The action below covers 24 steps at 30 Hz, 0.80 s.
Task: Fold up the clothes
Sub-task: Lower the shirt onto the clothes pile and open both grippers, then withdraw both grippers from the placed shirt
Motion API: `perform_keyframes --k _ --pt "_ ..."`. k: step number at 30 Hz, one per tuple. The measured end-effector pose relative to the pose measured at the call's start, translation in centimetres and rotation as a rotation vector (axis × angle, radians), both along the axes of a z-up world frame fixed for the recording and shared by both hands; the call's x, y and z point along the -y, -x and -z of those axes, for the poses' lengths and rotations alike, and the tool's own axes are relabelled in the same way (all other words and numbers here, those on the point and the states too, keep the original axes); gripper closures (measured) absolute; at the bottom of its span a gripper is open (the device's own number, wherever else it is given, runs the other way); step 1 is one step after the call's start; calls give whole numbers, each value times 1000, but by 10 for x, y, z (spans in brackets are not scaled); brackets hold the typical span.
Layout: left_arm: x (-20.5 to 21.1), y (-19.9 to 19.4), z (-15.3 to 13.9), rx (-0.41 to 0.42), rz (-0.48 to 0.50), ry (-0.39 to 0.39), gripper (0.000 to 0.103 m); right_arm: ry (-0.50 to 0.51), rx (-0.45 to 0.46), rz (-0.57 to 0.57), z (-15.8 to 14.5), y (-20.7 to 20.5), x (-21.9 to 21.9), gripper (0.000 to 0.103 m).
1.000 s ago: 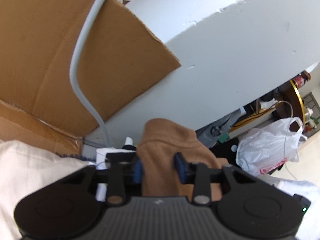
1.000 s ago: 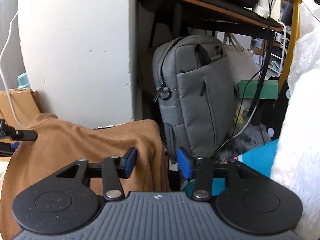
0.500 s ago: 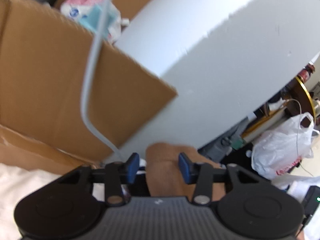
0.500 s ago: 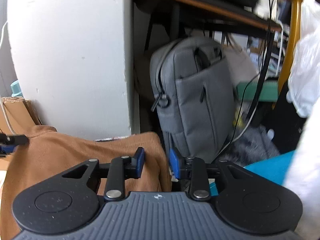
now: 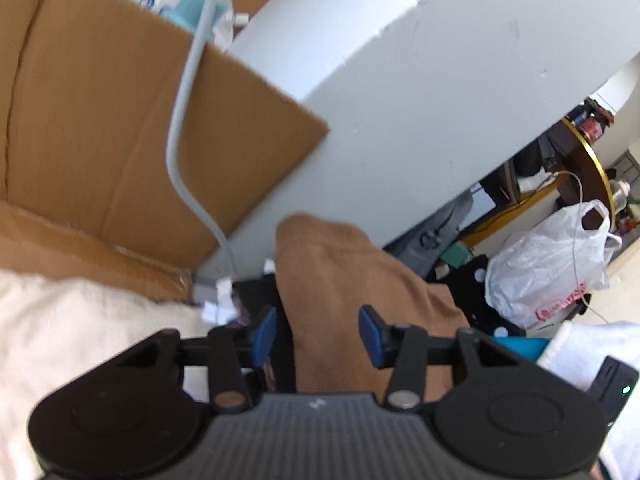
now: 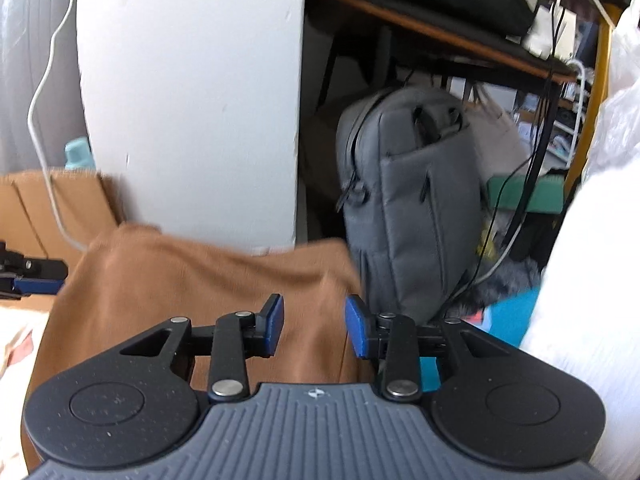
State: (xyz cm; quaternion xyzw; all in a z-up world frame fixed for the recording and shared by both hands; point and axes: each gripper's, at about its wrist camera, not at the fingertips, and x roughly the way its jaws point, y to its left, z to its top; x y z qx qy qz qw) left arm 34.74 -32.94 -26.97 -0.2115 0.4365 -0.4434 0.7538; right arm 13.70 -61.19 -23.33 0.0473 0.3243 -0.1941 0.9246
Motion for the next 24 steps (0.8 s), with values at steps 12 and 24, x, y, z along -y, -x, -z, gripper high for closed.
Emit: perform_keyframes --k 12,24 --pt "1 13 9 92 30 -109 53 149 -87 -16 22 6 -6 67" --pt "-12 50 -25 131 76 -25 53 34 -55 -94 9 44 -44 66"
